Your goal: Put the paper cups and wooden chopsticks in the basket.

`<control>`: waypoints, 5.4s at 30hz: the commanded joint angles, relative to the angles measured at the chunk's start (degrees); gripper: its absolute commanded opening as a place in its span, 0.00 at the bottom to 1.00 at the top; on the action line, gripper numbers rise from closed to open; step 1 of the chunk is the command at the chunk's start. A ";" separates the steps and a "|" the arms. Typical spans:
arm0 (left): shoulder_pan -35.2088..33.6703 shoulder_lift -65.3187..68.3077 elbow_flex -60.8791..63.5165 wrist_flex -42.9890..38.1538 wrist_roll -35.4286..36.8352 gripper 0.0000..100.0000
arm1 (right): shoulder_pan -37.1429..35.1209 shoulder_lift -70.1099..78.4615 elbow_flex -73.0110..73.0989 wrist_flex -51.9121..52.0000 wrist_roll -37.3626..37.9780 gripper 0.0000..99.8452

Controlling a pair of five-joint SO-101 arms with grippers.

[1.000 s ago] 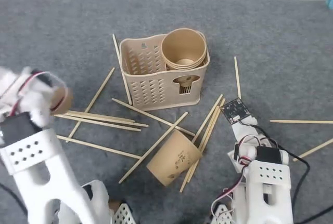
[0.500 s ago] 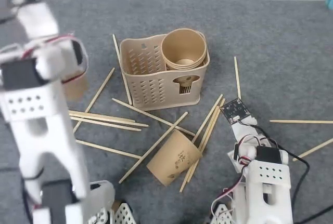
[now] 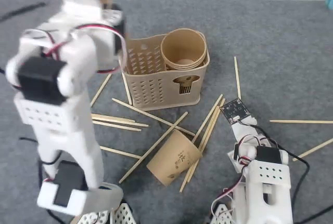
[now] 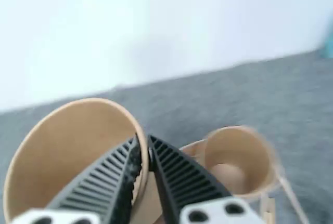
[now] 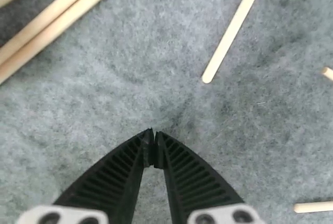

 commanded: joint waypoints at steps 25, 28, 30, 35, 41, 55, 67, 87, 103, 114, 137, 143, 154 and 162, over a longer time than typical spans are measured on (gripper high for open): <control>22.15 14.86 -3.21 -11.60 -8.62 0.01 | 0.22 -1.19 -0.44 -0.04 1.05 0.01; 22.15 15.21 -3.21 -9.05 -12.13 0.01 | 0.22 -1.19 -0.44 -0.04 1.14 0.01; 22.15 15.21 -3.21 -7.65 -13.10 0.01 | 0.22 -1.19 -0.44 -0.13 1.14 0.01; 22.15 15.56 -3.21 -5.27 -13.10 0.01 | 0.22 -1.19 -0.53 -0.13 2.64 0.01; 22.15 15.65 -1.27 -4.92 -13.10 0.01 | 0.22 -1.19 -0.53 -0.13 2.81 0.01; 18.37 15.12 -2.33 -5.45 -11.87 0.14 | 0.13 -1.19 -0.53 -0.13 2.99 0.01; 16.35 13.19 -16.13 1.93 -6.86 0.20 | 0.13 -1.19 -0.53 -0.13 2.99 0.01; -4.04 -22.59 46.37 -3.34 -6.59 0.19 | 0.13 -1.19 -0.44 0.04 2.64 0.01; -28.40 -57.76 111.78 -30.95 -7.82 0.19 | 0.48 -1.19 -0.79 1.71 -0.62 0.01; -29.98 -57.85 129.10 -48.00 -9.23 0.19 | 0.66 -1.19 -9.14 8.31 3.87 0.01; -39.91 -57.76 127.78 -52.04 -2.99 0.01 | -25.71 -0.48 -21.80 13.32 -12.66 0.01; -42.11 -57.76 127.25 -52.84 0.79 0.01 | -29.93 -0.48 -21.80 13.23 -12.84 0.01; -50.37 -28.66 114.15 -58.46 1.23 0.01 | -30.99 -0.48 -21.80 8.22 -12.84 0.01; -50.90 -16.26 106.51 -58.90 1.23 0.01 | -24.48 -0.40 -21.89 1.36 -18.99 0.01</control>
